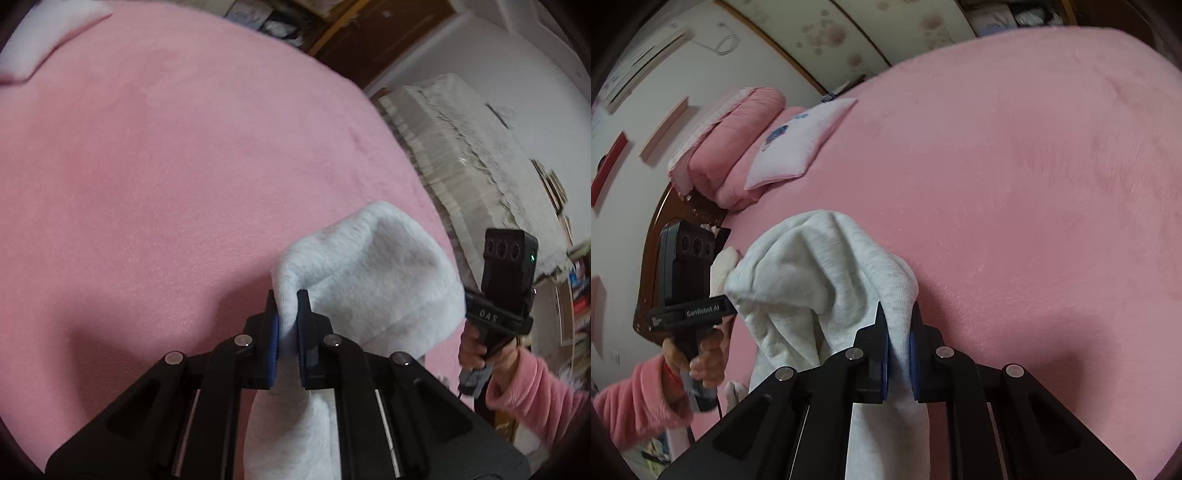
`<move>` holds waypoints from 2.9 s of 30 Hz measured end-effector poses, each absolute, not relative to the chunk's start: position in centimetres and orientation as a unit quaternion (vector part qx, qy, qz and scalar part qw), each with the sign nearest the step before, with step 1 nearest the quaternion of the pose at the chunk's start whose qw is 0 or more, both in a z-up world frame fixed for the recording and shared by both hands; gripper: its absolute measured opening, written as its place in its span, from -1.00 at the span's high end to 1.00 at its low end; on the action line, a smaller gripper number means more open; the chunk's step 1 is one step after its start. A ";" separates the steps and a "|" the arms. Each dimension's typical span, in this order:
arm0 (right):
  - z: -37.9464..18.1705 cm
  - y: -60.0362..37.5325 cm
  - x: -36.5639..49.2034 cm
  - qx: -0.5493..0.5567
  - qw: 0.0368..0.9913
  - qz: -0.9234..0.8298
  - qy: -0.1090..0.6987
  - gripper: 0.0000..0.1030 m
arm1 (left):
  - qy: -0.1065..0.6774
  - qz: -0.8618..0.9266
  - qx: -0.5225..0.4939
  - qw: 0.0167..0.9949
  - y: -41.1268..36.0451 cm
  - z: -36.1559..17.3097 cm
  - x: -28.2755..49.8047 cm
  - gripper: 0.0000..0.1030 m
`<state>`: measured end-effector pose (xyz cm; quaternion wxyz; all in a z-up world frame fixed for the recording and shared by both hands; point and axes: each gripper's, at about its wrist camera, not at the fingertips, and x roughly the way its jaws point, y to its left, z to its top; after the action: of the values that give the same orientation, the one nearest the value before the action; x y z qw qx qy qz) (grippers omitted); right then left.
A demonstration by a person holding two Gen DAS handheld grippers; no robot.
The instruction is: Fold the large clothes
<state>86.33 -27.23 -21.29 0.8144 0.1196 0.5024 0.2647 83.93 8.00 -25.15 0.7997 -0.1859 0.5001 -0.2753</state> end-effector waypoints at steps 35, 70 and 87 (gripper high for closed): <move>-16.3 -32.7 48.4 0.149 0.845 0.241 0.453 0.84 | 0.433 -0.342 -0.027 0.833 9.0 -20.8 41.2 0.89; -16.2 -17.7 53.4 0.218 0.764 0.169 0.583 0.71 | 0.602 -0.095 -0.098 0.787 2.5 -15.7 44.8 0.07; -23.7 -14.8 54.3 0.116 0.770 0.156 0.607 1.00 | 0.649 -0.037 -0.101 0.753 4.0 -26.1 44.6 -0.13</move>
<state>54.30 -14.80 -23.70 0.7702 0.1162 0.6074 0.1562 44.61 3.98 -26.07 0.7531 -0.1013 0.6490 -0.0366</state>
